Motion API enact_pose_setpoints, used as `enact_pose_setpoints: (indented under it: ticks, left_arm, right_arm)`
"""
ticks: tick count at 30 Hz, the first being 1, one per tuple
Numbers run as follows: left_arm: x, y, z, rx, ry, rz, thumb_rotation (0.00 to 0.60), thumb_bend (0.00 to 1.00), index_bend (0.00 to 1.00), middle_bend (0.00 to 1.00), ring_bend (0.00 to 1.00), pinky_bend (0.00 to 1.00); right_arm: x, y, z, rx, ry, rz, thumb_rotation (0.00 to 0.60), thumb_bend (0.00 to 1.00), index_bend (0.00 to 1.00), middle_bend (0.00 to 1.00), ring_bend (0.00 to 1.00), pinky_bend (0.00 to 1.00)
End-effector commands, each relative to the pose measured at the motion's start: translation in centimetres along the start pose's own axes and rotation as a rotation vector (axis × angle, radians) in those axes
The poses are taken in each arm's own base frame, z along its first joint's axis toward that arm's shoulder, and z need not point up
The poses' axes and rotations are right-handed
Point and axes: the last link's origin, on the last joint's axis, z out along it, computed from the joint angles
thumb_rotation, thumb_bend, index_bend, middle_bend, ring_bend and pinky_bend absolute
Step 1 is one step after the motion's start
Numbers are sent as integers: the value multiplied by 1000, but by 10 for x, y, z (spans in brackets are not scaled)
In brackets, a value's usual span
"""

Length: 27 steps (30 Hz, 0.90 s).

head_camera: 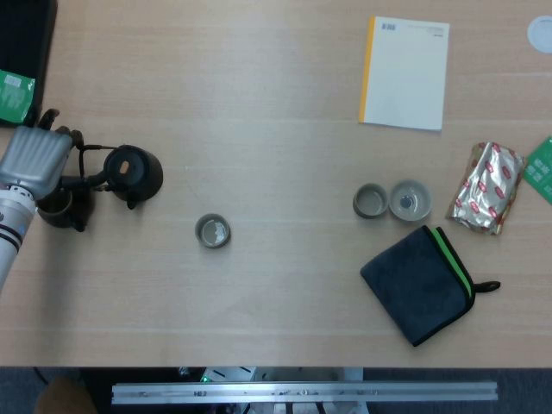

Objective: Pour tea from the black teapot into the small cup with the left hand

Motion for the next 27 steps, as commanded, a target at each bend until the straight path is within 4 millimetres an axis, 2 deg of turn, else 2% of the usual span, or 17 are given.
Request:
enact_pose_setpoints:
  ticks: [1, 15, 24, 25, 27]
  left_arm:
    - [-1, 1, -9, -10, -15, 7, 0, 127, 335, 357, 89, 56]
    - [-1, 16, -36, -80, -32, 11, 0, 127, 335, 357, 88, 56]
    - [0, 22, -46, -102, -60, -4, 0, 127, 335, 358, 89, 56]
    - [0, 22, -46, -103, -50, -1, 14, 127, 335, 357, 90, 56]
    - [2, 22, -46, -107, -20, 23, 164, 127, 325, 339, 90, 56]
  right_arm:
    - [0, 0, 0, 0, -1, 0, 600, 52, 328, 324, 203, 240]
    - [-1, 1, 0, 0, -1, 3, 600, 52, 328, 324, 203, 240]
    - [-1, 2, 0, 0, -1, 5, 600, 52, 328, 324, 203, 240]
    - [-2, 2, 0, 1, -2, 5, 600, 52, 328, 324, 203, 240]
    - [-2, 1, 0, 3, -2, 5, 600, 52, 328, 324, 203, 240]
